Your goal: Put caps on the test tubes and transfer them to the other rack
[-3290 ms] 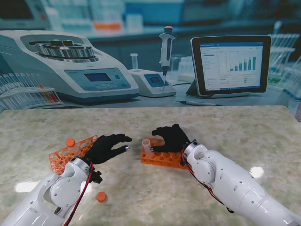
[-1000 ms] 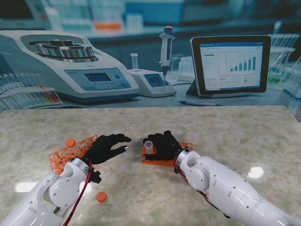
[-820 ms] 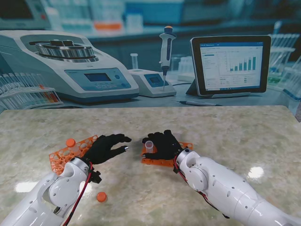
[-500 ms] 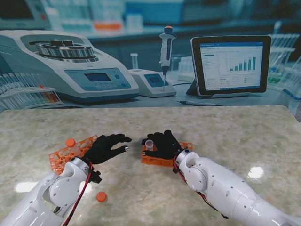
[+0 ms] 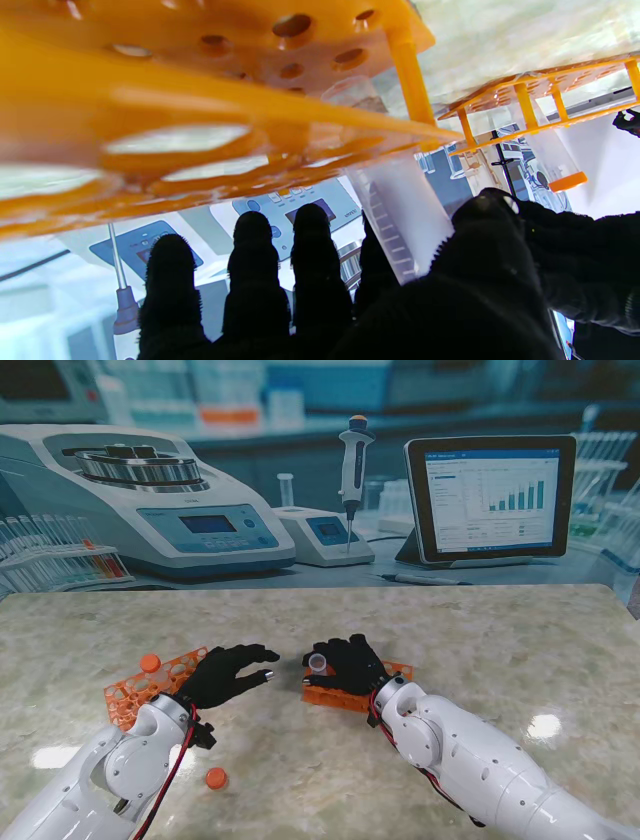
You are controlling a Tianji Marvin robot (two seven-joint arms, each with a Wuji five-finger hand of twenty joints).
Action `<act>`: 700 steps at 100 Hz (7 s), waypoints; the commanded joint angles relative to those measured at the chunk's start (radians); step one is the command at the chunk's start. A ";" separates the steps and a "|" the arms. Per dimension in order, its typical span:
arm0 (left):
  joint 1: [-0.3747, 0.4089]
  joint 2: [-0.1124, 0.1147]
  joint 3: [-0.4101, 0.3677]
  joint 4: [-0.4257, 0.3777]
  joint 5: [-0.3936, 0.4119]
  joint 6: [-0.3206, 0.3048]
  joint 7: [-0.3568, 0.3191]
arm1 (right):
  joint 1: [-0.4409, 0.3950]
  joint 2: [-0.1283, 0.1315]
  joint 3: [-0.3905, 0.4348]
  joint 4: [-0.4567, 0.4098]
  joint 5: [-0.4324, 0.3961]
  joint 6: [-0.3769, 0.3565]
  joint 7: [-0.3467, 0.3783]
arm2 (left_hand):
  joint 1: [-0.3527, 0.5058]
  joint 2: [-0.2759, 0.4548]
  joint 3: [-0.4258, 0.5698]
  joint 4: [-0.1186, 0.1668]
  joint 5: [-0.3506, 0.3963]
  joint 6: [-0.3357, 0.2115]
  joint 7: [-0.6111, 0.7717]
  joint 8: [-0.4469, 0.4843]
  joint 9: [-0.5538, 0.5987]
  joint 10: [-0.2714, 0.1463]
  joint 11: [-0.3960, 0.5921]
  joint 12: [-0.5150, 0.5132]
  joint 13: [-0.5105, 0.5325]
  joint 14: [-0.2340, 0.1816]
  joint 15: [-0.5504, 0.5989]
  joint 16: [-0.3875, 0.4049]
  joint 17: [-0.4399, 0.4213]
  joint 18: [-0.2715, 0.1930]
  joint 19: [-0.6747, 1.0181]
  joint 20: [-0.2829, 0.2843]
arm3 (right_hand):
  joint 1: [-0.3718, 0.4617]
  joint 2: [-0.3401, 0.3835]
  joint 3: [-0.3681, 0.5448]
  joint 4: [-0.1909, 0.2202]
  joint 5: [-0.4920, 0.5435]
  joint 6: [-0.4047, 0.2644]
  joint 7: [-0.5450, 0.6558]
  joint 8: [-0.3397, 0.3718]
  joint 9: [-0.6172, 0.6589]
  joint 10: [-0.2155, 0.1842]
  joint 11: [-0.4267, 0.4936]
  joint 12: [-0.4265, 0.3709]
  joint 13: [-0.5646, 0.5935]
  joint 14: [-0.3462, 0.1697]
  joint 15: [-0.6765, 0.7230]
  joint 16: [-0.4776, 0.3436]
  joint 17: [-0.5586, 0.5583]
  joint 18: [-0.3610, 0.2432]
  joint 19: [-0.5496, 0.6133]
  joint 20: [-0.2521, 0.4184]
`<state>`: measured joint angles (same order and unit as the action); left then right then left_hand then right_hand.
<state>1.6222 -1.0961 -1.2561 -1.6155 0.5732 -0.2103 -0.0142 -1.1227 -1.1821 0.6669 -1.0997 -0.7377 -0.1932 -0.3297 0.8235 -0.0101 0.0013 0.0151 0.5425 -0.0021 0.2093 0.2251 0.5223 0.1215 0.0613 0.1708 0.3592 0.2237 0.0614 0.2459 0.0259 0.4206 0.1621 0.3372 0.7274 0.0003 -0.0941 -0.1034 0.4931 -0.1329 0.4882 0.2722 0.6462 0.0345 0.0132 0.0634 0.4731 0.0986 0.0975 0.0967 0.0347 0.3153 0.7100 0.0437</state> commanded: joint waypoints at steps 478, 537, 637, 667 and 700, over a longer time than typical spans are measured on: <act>0.020 0.013 0.006 -0.049 0.021 -0.029 -0.049 | -0.628 0.059 0.547 -0.626 0.156 -0.293 0.161 | 0.010 0.056 -0.019 -0.010 0.013 0.006 -0.009 0.011 -0.012 -0.018 -0.010 -0.022 -0.016 -0.024 -0.009 -0.014 -0.016 -0.025 -0.057 -0.007 | -0.167 -0.647 1.027 0.150 0.625 -0.018 0.875 1.051 0.798 -0.215 1.095 0.848 0.854 -0.396 1.533 0.884 1.162 -0.379 1.266 0.807; 0.142 0.042 -0.063 -0.180 0.118 -0.058 -0.148 | -0.689 0.060 0.550 -0.620 0.143 -0.309 0.145 | 0.068 -0.005 -0.012 0.001 0.001 0.052 0.077 0.161 0.023 -0.044 0.058 0.130 0.089 -0.058 0.069 0.106 0.067 -0.057 0.215 0.168 | -0.161 -0.644 1.012 0.151 0.625 -0.020 0.874 1.059 0.798 -0.211 1.093 0.844 0.853 -0.383 1.531 0.879 1.161 -0.376 1.263 0.806; 0.414 0.062 -0.204 -0.288 0.343 -0.137 -0.191 | -0.730 0.063 0.600 -0.655 0.106 -0.319 0.140 | 0.117 -0.112 -0.006 -0.002 -0.030 0.057 -0.012 0.076 -0.041 -0.046 0.044 0.145 0.078 -0.077 0.085 0.174 0.091 -0.071 0.446 0.247 | -0.147 -0.645 0.991 0.137 0.618 -0.014 0.856 1.068 0.796 -0.200 1.071 0.843 0.853 -0.361 1.525 0.869 1.158 -0.356 1.249 0.797; 0.445 0.063 -0.232 -0.281 0.397 -0.156 -0.174 | -0.741 0.063 0.612 -0.663 0.103 -0.320 0.139 | 0.136 -0.161 0.002 -0.006 -0.023 0.051 -0.010 0.056 -0.051 -0.043 0.044 0.140 0.078 -0.080 0.092 0.184 0.094 -0.069 0.470 0.256 | -0.143 -0.644 0.983 0.130 0.615 -0.015 0.848 1.073 0.795 -0.199 1.063 0.846 0.852 -0.357 1.523 0.866 1.157 -0.353 1.244 0.794; 0.403 0.065 -0.206 -0.227 0.414 -0.141 -0.156 | -0.735 0.064 0.615 -0.659 0.110 -0.315 0.148 | 0.156 -0.207 0.017 -0.012 -0.016 0.036 -0.003 0.039 -0.059 -0.042 0.044 0.138 0.075 -0.080 0.095 0.192 0.089 -0.068 0.482 0.260 | -0.140 -0.643 0.977 0.125 0.614 -0.015 0.844 1.076 0.796 -0.197 1.058 0.848 0.852 -0.355 1.521 0.864 1.156 -0.352 1.242 0.792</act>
<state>2.0273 -1.0342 -1.4645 -1.8534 0.9869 -0.3589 -0.1641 -1.8531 -1.1182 1.2832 -1.7568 -0.6312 -0.5121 -0.1875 0.9334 -0.1990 0.0021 0.0178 0.5245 0.0446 0.2230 0.2843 0.4979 0.0955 0.1112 0.3013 0.4334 0.1633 0.1415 0.4220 0.1182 0.3631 0.6039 0.5651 0.5461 -0.6408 0.8711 0.0081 1.0184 -0.2221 1.2316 1.3045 1.3968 -0.1646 1.0279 0.8993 1.3127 -0.1373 1.3886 0.8787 1.1263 0.0040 1.6229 0.7709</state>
